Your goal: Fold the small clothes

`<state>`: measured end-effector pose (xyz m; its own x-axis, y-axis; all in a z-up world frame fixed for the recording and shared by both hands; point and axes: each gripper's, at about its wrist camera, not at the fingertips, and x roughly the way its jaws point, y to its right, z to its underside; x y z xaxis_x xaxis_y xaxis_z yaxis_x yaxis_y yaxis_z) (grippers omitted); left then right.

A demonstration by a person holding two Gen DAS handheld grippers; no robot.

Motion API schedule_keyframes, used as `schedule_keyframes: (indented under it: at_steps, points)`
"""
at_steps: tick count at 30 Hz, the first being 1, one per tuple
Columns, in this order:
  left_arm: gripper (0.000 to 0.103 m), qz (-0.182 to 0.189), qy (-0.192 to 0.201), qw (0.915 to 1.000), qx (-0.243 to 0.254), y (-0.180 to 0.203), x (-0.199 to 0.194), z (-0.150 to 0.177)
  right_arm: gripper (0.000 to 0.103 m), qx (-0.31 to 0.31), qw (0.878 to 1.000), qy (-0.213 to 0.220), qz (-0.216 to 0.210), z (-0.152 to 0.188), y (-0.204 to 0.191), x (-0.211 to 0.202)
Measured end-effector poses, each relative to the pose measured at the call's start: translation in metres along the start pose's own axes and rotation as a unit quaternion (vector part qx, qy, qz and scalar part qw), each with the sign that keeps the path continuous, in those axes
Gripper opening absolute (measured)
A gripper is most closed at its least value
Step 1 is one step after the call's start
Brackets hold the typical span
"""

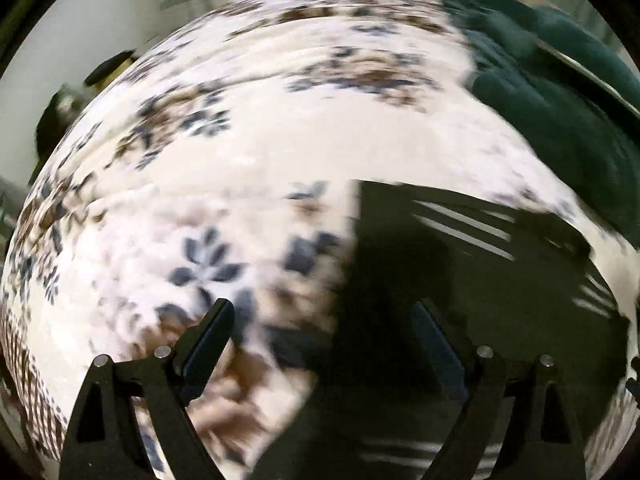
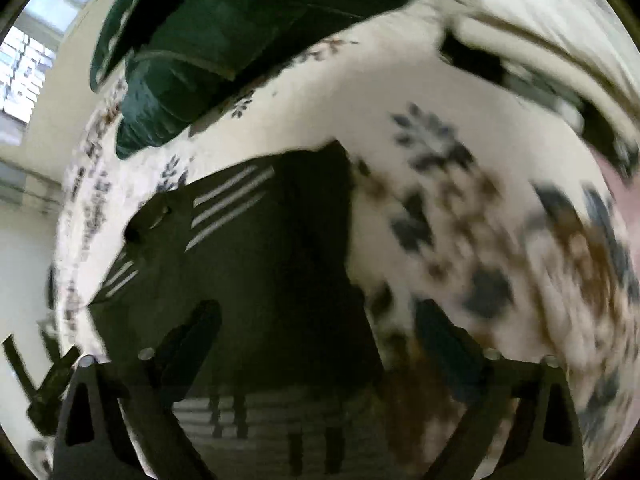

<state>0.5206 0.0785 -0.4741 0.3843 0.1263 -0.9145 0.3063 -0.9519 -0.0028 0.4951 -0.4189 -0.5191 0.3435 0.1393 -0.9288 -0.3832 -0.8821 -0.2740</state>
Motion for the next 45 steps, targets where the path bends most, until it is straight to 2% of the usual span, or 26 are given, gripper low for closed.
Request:
schedule_keyframes:
  at_steps: [2,4,5,8,12,14,16,18,22,24,26,27,28,30,33,34,35,36,41,44,45]
  points:
    - [0.09,0.0,-0.007,1.0,-0.002,-0.005,0.011,-0.002,0.073,-0.025,0.999,-0.014,0.021,-0.014,-0.016,0.022]
    - [0.09,0.005,-0.013,0.9999,0.005,0.0,0.019,-0.003,0.025,-0.061,0.996,-0.03,0.055,-0.019,-0.031,0.043]
    - [0.09,0.006,-0.014,0.9998,0.012,0.004,0.024,-0.004,0.013,-0.074,0.994,-0.025,0.075,-0.018,-0.036,0.046]
    - [0.09,0.01,-0.017,0.9996,0.02,0.016,0.037,-0.013,0.009,-0.09,0.992,0.004,0.084,-0.01,-0.041,0.033]
    - [0.09,-0.003,-0.026,0.9989,0.04,0.03,0.06,-0.025,0.009,-0.073,0.992,0.037,0.1,-0.001,-0.03,0.003]
    - [0.09,-0.009,-0.037,0.9977,0.056,0.034,0.076,-0.03,0.009,-0.054,0.992,0.026,0.114,0.001,-0.017,0.004]
    - [0.091,-0.024,-0.051,0.9957,0.074,0.037,0.092,-0.031,0.009,-0.034,0.994,0.003,0.108,0.001,-0.006,0.012]
    - [0.099,-0.02,-0.064,0.9943,0.083,0.034,0.105,-0.032,0.009,-0.024,0.994,-0.007,0.11,-0.001,0.0,0.02]
    - [0.102,0.003,-0.071,0.9953,0.066,0.02,0.101,-0.032,0.009,-0.005,0.993,-0.023,0.112,-0.006,0.008,0.034]
    - [0.101,0.004,-0.064,0.9958,0.066,0.013,0.084,-0.028,0.012,-0.007,0.993,-0.036,0.109,-0.008,0.009,0.038]
    - [0.101,0.01,-0.037,0.9961,0.08,0.01,0.053,-0.017,0.019,-0.003,0.995,-0.04,0.091,-0.004,0.011,0.028]
    - [0.101,0.016,-0.024,0.9959,0.086,0.01,0.037,-0.01,0.032,0.0,0.996,-0.041,0.081,-0.001,0.013,0.02]
    - [0.101,0.016,-0.011,0.9952,0.096,0.013,0.02,-0.001,0.049,0.004,0.997,-0.044,0.06,0.004,0.016,0.008]
    - [0.101,0.031,0.008,0.9917,0.124,0.025,-0.02,0.026,0.065,0.007,0.998,-0.049,0.035,0.017,0.022,-0.017]
    - [0.101,0.061,0.005,0.9849,0.162,0.053,-0.066,0.073,0.068,0.002,0.997,-0.067,0.035,0.042,0.031,-0.058]
    - [0.101,0.067,0.001,0.9829,0.172,0.064,-0.074,0.084,0.073,-0.002,0.997,-0.072,0.033,0.051,0.034,-0.074]
    - [0.101,0.077,-0.007,0.9796,0.185,0.08,-0.091,0.112,0.076,-0.005,0.997,-0.075,0.033,0.058,0.039,-0.088]
    - [0.101,0.084,-0.015,0.9778,0.192,0.091,-0.099,0.125,0.076,-0.008,0.996,-0.078,0.032,0.064,0.043,-0.099]
    - [0.101,0.132,-0.093,0.9659,0.203,0.17,-0.142,0.25,0.076,-0.034,0.994,-0.098,0.024,0.075,0.086,-0.138]
    - [0.101,0.125,-0.144,0.9596,0.207,0.226,-0.149,0.32,0.076,-0.057,0.992,-0.11,0.009,0.063,0.118,-0.145]
    - [0.101,0.12,-0.152,0.9593,0.206,0.235,-0.15,0.331,0.076,-0.065,0.991,-0.115,0.003,0.058,0.125,-0.143]
